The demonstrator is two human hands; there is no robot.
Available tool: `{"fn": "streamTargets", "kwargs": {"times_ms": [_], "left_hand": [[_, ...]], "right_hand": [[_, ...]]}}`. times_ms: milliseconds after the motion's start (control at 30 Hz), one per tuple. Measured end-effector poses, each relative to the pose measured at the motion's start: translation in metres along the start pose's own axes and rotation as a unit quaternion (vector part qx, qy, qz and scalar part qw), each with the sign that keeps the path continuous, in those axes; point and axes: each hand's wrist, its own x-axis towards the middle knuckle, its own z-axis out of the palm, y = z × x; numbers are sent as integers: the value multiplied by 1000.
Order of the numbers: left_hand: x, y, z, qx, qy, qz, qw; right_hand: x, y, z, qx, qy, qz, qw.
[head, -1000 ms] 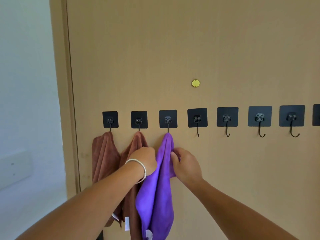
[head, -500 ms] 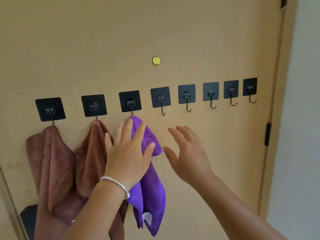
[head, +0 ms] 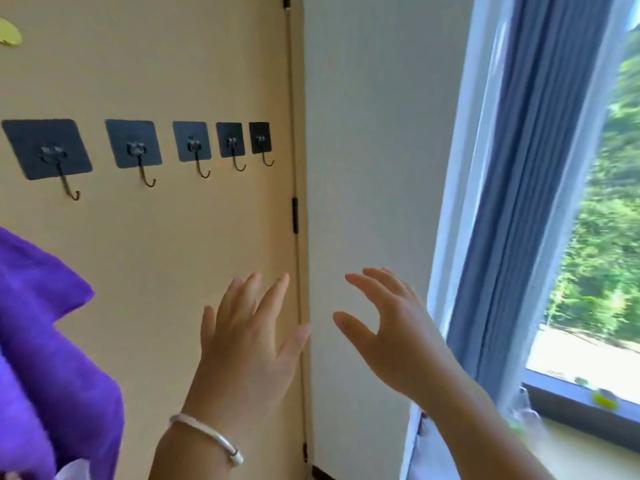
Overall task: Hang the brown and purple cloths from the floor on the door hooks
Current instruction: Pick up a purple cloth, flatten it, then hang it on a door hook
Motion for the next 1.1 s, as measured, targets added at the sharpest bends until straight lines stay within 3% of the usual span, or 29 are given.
{"fn": "streamTargets", "kwargs": {"times_ms": [267,467,833,1100], "left_hand": [[25,143,44,-58,-32,157,985],[8,289,80,-120,-73,286,948],[-97,559,124,-210,-124,459,854],[-216,722,113,-285,-155,584,745]], "right_hand": [[-61,90,-118,-85,79,132,984],[-136,161,-226,-137,151,231,951],[-311,257,-416,-246,231,351,873],[-458,261,-526,-341,291,452,771]]}}
